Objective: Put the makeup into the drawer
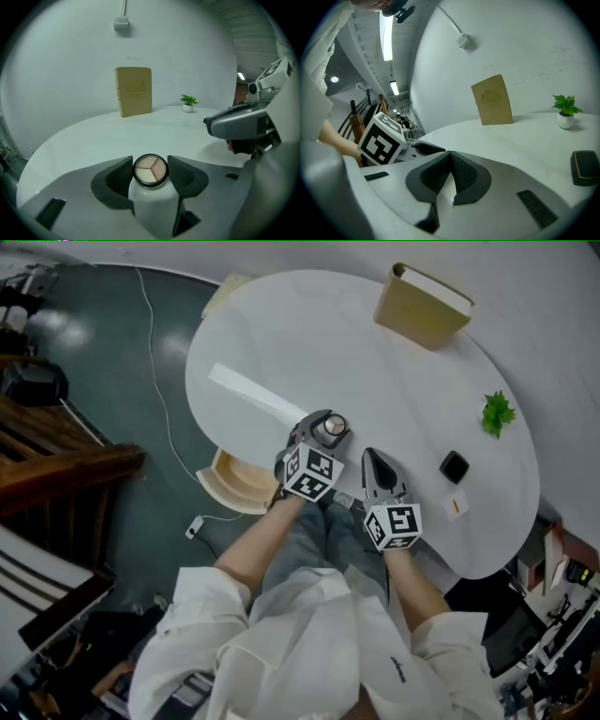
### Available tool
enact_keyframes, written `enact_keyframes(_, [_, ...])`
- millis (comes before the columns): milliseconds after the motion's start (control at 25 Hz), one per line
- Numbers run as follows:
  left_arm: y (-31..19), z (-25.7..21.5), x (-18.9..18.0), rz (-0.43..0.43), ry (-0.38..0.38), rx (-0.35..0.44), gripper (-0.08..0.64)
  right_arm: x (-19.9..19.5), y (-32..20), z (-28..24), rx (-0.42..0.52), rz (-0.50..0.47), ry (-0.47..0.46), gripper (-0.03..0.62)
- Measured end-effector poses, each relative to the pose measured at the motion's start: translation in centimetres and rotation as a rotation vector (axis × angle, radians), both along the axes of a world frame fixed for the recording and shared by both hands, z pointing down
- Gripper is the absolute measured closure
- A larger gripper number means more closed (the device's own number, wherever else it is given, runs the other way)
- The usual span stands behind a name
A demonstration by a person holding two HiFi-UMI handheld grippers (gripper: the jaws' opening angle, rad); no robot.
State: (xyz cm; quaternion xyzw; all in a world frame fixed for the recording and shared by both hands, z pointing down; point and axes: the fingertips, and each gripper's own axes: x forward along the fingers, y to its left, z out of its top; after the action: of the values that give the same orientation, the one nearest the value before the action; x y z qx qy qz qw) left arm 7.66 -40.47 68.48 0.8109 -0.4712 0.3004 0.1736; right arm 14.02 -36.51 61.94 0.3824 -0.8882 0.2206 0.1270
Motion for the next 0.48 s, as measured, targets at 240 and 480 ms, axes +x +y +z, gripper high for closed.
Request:
enact_keyframes(240, [3.3, -1.9, -1.8, -0.084, 0.024, 0.019, 0.316, -1.4, 1.8, -0.6, -0.009, -0.081, -0.032, 0.575])
enact_keyframes(480, [8.4, -2.9, -4.9, -0.17, 0.051, 0.022, 0.316, -4.6, 5.0, -0.9, -0.022, -0.173, -0.049, 0.575])
